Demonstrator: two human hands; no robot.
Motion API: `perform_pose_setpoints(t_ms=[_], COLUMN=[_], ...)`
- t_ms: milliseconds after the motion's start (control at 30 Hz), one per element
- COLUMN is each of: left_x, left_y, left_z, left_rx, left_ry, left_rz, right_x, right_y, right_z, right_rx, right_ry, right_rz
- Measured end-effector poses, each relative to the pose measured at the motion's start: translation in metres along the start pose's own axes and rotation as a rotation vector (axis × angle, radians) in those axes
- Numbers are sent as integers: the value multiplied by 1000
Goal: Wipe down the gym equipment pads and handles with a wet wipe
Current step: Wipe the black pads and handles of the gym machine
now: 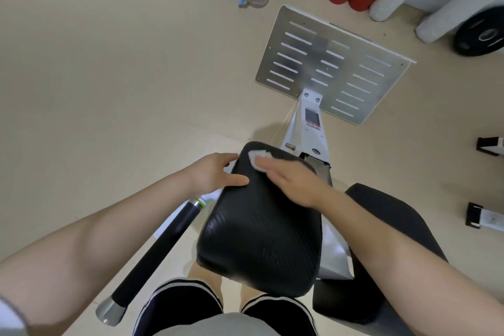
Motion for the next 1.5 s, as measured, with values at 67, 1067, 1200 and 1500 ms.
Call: perform_pose_setpoints(t_ms=[67, 1067, 1200, 1500], left_x=[10, 44, 46, 44], left_y=[4, 39, 57, 62], left_z=[-11, -31, -36, -33], left_rx=[47, 184, 256, 303], left_ry=[20, -39, -30, -38], left_rz=[78, 543, 592, 567], right_x=[-12, 25, 48, 79], right_y=[4, 15, -1, -7], right_z=[-29, -84, -38, -16], right_rx=[-40, 4, 65, 141], right_ry=[-129, -254, -26, 169], right_rz=[7, 39, 51, 165])
Point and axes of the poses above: each hand's wrist, its own z-axis towards the middle knuckle, its own y-axis out of the palm, x = y × z, the point moved 2 cm from there along z, towards the middle knuckle, and after that the axes turned 4 degrees about x, right-handed, at the moved point
